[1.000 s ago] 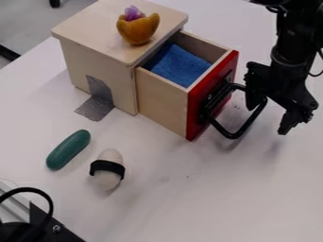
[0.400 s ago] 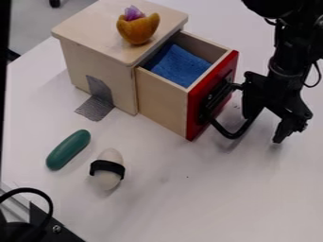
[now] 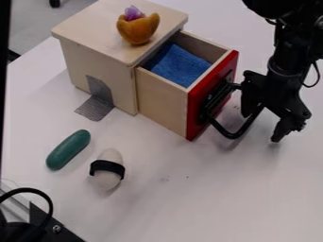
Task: Close the drawer
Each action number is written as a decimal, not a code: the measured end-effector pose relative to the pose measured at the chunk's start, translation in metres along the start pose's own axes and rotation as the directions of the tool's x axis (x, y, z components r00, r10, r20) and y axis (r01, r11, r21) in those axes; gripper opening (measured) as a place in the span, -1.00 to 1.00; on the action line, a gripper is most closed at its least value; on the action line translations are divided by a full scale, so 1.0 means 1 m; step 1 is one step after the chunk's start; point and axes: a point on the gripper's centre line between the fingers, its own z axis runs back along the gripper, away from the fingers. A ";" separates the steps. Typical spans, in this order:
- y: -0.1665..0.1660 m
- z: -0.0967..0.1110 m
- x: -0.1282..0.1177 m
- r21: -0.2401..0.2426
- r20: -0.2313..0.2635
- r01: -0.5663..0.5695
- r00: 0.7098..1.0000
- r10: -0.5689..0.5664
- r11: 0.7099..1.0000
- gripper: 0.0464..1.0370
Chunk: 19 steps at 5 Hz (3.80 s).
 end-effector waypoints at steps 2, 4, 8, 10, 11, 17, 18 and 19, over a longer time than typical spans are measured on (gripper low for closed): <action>0.002 -0.003 -0.005 0.020 -0.014 0.014 1.000 -0.014 1.000 0.28; 0.008 -0.004 -0.011 0.030 -0.030 -0.026 0.999 0.027 0.999 -0.70; 0.034 -0.005 -0.022 0.036 -0.042 -0.113 0.993 0.114 0.993 -0.80; 0.111 -0.008 -0.029 0.086 -0.042 -0.240 0.969 0.245 0.967 -0.85; 0.115 -0.008 -0.029 0.085 -0.049 -0.252 0.965 0.256 0.964 -0.85; 0.101 0.023 -0.015 0.027 -0.009 -0.172 0.985 0.172 0.985 0.92; 0.081 0.053 0.000 0.028 0.057 -0.102 0.993 0.100 0.994 0.92; 0.064 0.070 0.006 0.004 0.097 -0.074 0.993 0.074 0.997 0.92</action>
